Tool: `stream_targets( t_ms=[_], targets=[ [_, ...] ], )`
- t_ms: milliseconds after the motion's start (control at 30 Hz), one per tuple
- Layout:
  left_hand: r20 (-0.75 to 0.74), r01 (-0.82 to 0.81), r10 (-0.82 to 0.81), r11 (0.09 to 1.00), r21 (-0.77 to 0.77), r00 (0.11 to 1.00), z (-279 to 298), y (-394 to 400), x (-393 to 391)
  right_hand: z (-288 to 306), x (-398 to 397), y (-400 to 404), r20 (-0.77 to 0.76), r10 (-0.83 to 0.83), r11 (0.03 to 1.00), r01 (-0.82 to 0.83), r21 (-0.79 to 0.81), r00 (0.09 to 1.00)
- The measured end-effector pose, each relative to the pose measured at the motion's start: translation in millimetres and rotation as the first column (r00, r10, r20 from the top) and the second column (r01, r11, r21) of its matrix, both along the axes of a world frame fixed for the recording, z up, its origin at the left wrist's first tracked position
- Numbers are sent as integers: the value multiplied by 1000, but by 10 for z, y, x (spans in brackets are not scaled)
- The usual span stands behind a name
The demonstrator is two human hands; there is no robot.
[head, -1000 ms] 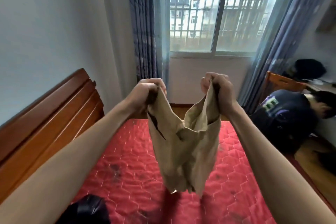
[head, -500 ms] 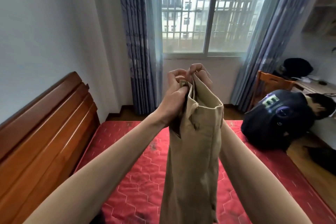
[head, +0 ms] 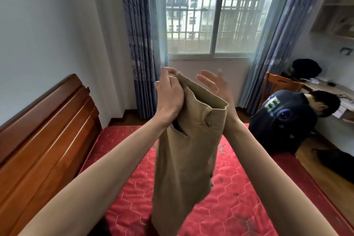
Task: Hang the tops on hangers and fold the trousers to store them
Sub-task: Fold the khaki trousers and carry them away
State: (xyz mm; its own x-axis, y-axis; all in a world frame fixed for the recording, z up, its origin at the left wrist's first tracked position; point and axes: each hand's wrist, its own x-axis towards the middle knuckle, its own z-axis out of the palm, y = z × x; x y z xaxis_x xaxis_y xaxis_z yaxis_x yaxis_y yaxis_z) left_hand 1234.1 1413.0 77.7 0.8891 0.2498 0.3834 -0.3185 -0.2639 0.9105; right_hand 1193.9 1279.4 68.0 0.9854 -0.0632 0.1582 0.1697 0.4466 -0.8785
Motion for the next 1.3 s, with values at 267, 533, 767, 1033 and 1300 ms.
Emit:
stream_targets(
  t_ms=[267,533,767,1033,1300],
  targets=[
    [-58,-207,199,956,-210,978,-22,318,90,-646,-130,116,526,-22,800,331,-500,850],
    [-64,250,-248,968,14,967,49,760,-5,-410,355,-65,361,-259,891,366,-270,896],
    [-171,458,-434,879,136,884,36,1002,-20,-122,529,-167,306,-178,877,292,-382,935],
    [183,102,-142,972,212,973,28,927,-40,-219,472,-450,241,50,823,97,-560,969],
    [-82,235,-235,972,-11,968,-235,806,-97,-354,445,-239,330,-100,871,243,-427,939]
  ],
)
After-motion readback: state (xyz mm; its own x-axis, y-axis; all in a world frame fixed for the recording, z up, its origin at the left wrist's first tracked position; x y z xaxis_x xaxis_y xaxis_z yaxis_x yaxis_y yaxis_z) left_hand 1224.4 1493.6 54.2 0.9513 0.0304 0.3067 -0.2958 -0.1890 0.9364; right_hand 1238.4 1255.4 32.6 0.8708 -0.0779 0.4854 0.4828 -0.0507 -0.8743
